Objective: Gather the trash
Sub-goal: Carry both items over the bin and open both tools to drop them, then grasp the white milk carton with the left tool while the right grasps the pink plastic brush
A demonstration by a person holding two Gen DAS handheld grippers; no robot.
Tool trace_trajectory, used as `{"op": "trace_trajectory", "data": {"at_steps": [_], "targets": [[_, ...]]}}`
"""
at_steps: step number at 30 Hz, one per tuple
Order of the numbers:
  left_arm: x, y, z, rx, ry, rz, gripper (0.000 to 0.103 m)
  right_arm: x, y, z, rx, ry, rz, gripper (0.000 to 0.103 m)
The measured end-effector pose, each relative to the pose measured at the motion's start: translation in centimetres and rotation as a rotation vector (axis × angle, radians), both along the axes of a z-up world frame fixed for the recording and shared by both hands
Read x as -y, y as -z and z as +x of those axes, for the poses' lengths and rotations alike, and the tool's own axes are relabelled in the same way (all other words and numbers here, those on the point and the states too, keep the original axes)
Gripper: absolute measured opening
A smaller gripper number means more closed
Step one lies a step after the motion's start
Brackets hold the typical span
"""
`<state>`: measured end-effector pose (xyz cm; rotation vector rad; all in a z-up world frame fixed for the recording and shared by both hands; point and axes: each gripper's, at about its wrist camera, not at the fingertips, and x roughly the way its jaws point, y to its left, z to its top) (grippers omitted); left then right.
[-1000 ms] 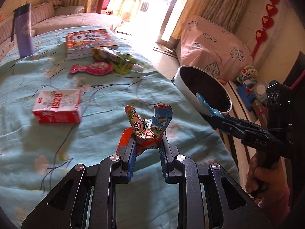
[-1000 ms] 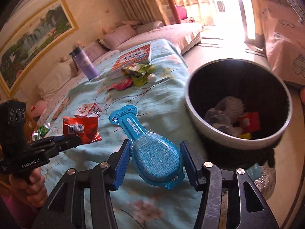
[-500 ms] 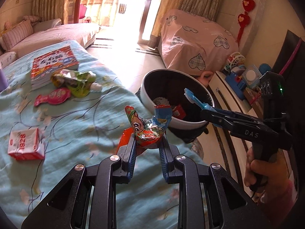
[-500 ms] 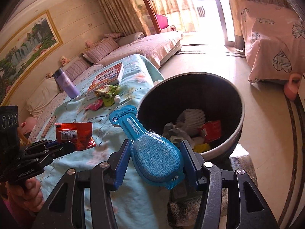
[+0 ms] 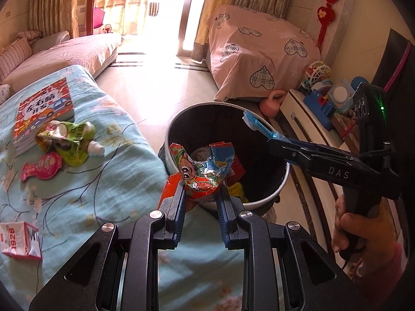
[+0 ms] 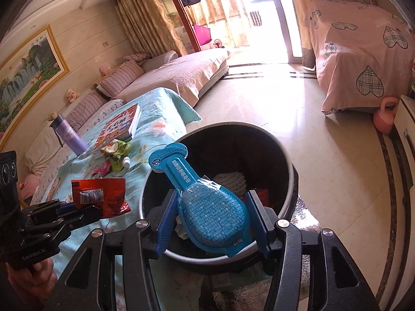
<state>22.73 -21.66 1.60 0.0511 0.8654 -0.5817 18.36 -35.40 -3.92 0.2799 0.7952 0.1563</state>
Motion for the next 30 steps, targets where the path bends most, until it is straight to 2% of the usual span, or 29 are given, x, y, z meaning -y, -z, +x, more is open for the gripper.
{"op": "trace_trajectory", "data": {"at_steps": [17,18,20,21,22,26,30], "targets": [[3.1,1.1,2.7,-0.034,0.022,0.028,0.021,1.6,1.0,2.9,-0.048,-0.012,-0.007,0.055],[3.1,1.1,2.8,-0.036,0.023,0.027,0.024,1.6,1.0,3.0,-0.050,-0.013,-0.012,0.055],[3.2,1.2,2.9,-0.049,0.025,0.025,0.037,1.6,0.9,3.1,-0.050,-0.013,-0.009,0.055],[3.1,1.2,3.0,-0.048,0.022,0.023,0.051,1.7,0.9,3.1,-0.050,-0.012,-0.004,0.055],[3.1,1.1,2.9,-0.041,0.019,0.022,0.058,1.7,0.9,3.2,-0.051,-0.012,0.002,0.056],[2.7,1.0,2.3,-0.039,0.021,0.015,0.062,2.0,0.4,2.9,-0.033,-0.004,0.023,0.078],[1.2,1.3,1.0,-0.037,0.006,0.008,0.064,1.9,0.1,2.1,-0.019,0.008,0.036,0.079]]}}
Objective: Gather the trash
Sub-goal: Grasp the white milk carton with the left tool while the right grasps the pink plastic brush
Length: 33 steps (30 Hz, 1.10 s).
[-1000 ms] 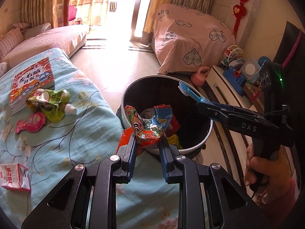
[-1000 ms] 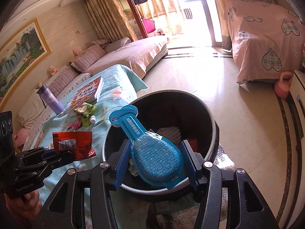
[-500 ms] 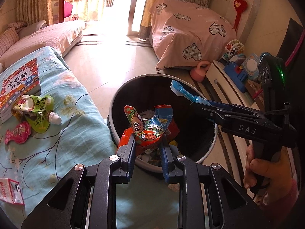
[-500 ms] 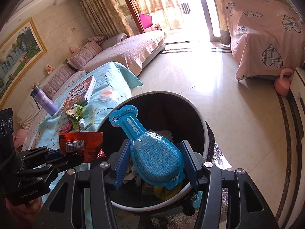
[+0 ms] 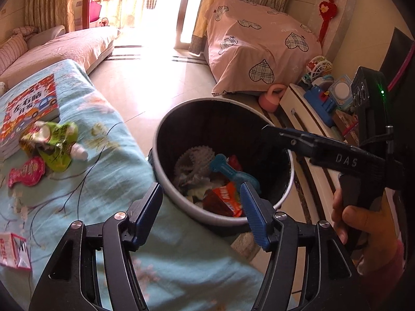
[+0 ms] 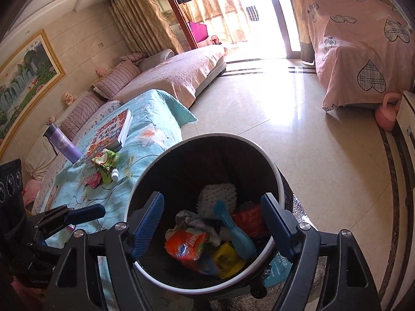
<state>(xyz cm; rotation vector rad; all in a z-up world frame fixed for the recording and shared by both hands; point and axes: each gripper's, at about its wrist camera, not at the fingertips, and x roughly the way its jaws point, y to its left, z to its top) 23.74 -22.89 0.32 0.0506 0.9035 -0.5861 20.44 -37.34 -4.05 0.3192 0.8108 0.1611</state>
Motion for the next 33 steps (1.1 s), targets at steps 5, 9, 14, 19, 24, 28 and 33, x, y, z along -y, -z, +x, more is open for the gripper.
{"op": "trace_trajectory", "data": {"at_steps": [5,9,14,19,24,28,33], "targets": [[-3.4,1.0,-1.9,-0.013,-0.053,-0.013,0.065,-1.3,-0.4,-1.7,0.027,-0.011,0.033,0.091],[-6.4,1.7,-3.5,-0.009,-0.107,-0.009,0.065,-3.6,-0.4,-3.3,0.046,-0.041,0.054,0.094],[-10.7,2.7,-4.1,-0.028,-0.188,-0.028,0.065,-7.3,0.0,-4.9,0.058,-0.089,0.087,0.094],[-14.3,3.3,-3.9,-0.030,-0.261,-0.046,0.065,-10.8,0.1,-5.8,0.074,-0.119,0.044,0.094],[-17.2,4.1,-2.7,-0.031,-0.332,-0.061,0.065,-12.5,0.7,-5.9,0.050,-0.125,0.055,0.094],[-19.8,5.0,-1.6,-0.048,-0.404,-0.056,0.065,-14.0,1.0,-5.7,0.037,-0.138,0.048,0.094],[-24.6,5.6,-2.0,-0.066,-0.512,-0.076,0.065,-16.4,1.4,-4.7,0.023,-0.178,0.036,0.094]]}}
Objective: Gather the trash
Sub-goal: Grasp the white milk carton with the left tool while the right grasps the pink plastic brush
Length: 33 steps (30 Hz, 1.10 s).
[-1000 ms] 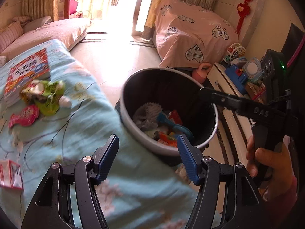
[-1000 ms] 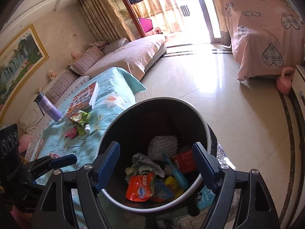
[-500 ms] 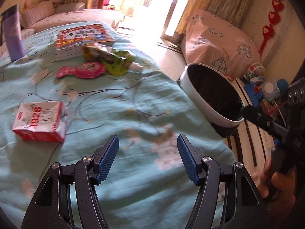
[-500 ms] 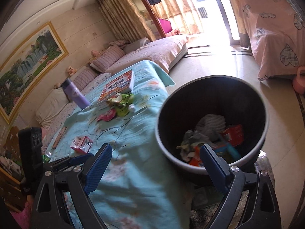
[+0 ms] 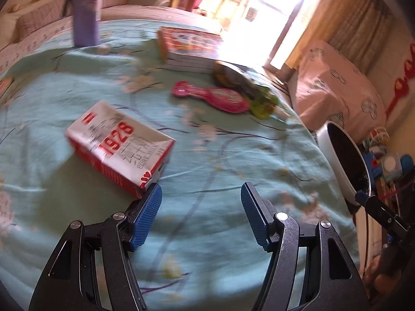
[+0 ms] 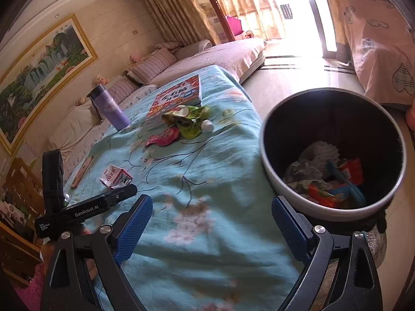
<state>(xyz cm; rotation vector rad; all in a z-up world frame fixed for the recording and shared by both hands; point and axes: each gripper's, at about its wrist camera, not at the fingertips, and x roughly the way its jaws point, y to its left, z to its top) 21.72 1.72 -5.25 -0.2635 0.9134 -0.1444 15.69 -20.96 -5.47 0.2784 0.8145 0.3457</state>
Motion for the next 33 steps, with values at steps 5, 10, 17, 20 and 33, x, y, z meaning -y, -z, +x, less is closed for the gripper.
{"op": "trace_trajectory", "data": {"at_steps": [5,10,17,20,33], "targets": [[-4.3,0.2,-1.3,-0.005,-0.086,0.038,0.065,-3.6,0.5,2.0,-0.003,-0.101,-0.039,0.094],[-7.5,0.1,-2.3,-0.012,-0.165,0.061,0.065,-8.3,0.6,5.3,0.009,-0.264,-0.131,0.090],[-7.6,-0.9,-1.7,0.007,-0.157,0.043,0.074,-13.9,1.2,10.9,0.048,-0.425,-0.267,0.077],[-7.1,-1.1,-0.2,0.006,-0.155,0.052,0.075,-15.2,1.6,12.9,0.059,-0.459,-0.310,0.074],[-7.4,-0.2,3.1,-0.006,-0.113,0.101,0.058,-16.7,3.8,16.8,-0.020,-0.450,-0.379,0.029]]}}
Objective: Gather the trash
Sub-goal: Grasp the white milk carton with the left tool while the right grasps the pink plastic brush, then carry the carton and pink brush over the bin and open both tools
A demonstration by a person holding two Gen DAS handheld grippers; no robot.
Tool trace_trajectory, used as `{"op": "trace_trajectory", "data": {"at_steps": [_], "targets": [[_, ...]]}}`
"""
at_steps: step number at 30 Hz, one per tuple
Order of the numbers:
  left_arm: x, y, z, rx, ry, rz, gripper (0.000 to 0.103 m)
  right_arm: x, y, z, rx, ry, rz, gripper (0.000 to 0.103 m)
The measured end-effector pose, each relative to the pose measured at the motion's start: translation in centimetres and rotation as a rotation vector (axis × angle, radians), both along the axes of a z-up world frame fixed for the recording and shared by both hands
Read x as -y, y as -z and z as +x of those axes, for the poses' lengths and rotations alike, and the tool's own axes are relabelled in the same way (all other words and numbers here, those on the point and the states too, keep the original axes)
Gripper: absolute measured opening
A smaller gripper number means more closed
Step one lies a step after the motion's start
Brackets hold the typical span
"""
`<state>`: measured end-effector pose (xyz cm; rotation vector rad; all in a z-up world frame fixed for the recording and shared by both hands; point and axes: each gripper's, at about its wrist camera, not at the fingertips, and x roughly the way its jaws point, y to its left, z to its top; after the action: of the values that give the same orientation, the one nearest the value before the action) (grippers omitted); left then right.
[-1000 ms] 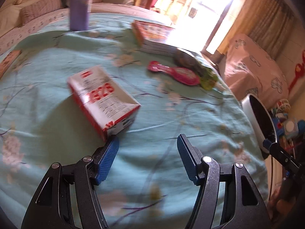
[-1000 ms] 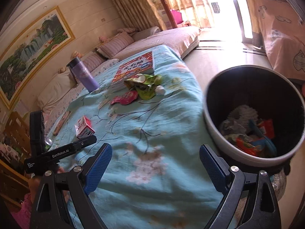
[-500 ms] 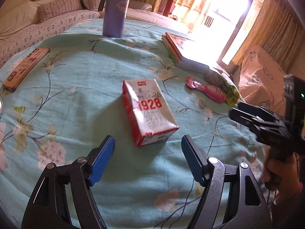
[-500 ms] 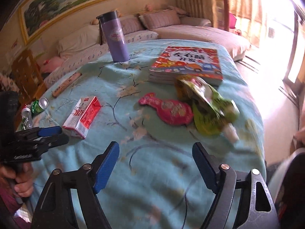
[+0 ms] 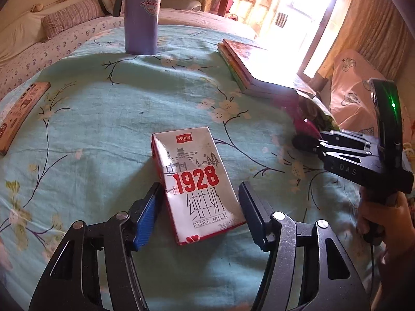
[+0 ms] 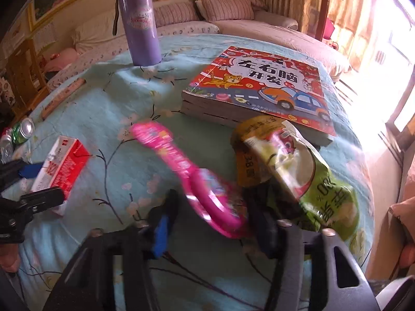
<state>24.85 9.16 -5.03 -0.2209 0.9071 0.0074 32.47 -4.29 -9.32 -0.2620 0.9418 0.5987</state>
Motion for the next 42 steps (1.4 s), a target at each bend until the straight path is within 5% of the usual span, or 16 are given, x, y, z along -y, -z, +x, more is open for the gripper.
{"op": "trace_trajectory", "data": {"at_steps": [2,11,18,21,24,31,34,36,42], "targets": [[0.1,-0.2,-0.5,0.010,0.012,0.009,0.053,0.7,-0.4,-0.9,-0.030,0.028,0.029,0.016],[2.7,-1.5,-4.2,0.010,0.211,-0.075,0.049,6.3,-0.6,-8.8,-0.225,0.109,0.290,0.016],[4.4,-0.5,-4.6,-0.005,0.156,-0.003,0.049,8.1,0.1,-10.5,-0.198,0.228,0.330,0.017],[4.7,-0.3,-4.8,0.006,0.134,0.020,0.050,7.5,-0.3,-11.0,-0.132,0.248,0.300,0.024],[4.5,-0.1,-5.0,0.012,0.096,0.025,0.050,7.6,-0.3,-11.2,-0.097,0.270,0.324,0.045],[5.0,0.2,-5.6,0.013,0.091,0.016,0.047,8.5,-0.1,-10.1,-0.118,0.327,0.405,0.046],[5.6,0.0,-6.1,0.020,0.107,0.009,0.047,9.3,0.2,-9.7,-0.134,0.366,0.447,0.040],[6.2,-0.2,-6.5,0.025,0.121,0.016,0.046,9.7,0.4,-9.7,-0.138,0.396,0.446,0.023],[8.3,-1.3,-7.7,0.056,0.181,0.001,0.046,10.3,-0.9,-12.1,-0.064,0.380,0.434,0.017]]}}
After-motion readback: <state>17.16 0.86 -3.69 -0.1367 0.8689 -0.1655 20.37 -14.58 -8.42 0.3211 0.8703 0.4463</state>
